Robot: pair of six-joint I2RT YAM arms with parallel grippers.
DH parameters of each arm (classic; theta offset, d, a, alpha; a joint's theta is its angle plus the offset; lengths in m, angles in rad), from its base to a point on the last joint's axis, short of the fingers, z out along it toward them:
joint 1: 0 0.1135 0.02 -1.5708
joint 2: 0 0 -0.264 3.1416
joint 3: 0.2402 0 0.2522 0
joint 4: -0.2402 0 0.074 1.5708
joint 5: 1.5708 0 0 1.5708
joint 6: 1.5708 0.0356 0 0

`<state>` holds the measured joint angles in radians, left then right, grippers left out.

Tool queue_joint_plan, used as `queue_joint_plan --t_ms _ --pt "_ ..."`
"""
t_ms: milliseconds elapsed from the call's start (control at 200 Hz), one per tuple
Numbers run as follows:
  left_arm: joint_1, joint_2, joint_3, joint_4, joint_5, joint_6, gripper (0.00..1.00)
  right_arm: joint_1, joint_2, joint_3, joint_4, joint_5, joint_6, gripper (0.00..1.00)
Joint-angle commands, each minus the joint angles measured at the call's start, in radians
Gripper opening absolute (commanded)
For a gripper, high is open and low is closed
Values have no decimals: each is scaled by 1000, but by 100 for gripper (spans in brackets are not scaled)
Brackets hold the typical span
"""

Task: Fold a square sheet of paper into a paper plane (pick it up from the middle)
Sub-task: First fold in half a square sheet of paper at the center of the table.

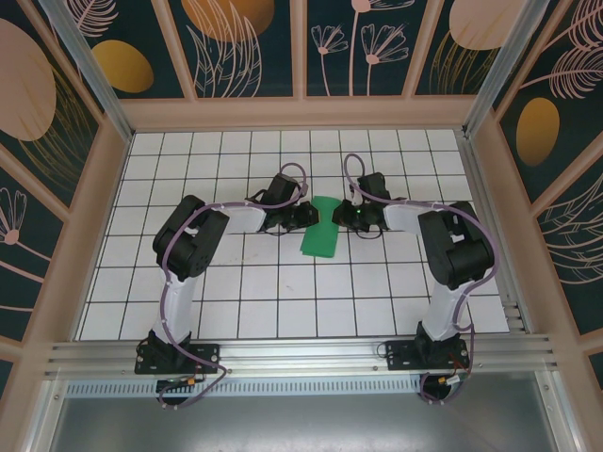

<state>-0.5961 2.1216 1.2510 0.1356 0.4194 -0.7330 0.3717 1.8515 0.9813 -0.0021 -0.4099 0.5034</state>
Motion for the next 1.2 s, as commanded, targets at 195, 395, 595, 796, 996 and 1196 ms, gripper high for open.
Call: queue_joint_plan --t_ms 195,395,595,796,996,1196 --pt "-10 -62 -53 29 45 -15 20 -3 13 -9 41 -29 9 16" --pt "-40 -131 -130 50 51 -45 19 11 11 -27 49 -47 28 16" --pt "-82 -170 -185 70 52 -76 19 20 13 -40 46 -31 38 16" --pt "-123 -164 -192 74 53 -96 18 19 14 -47 49 -21 50 15" --pt "-148 -140 -135 16 22 -69 18 20 16 -50 51 -20 53 14" --pt "-172 -135 -104 3 25 -49 19 20 17 -46 51 -17 57 14"
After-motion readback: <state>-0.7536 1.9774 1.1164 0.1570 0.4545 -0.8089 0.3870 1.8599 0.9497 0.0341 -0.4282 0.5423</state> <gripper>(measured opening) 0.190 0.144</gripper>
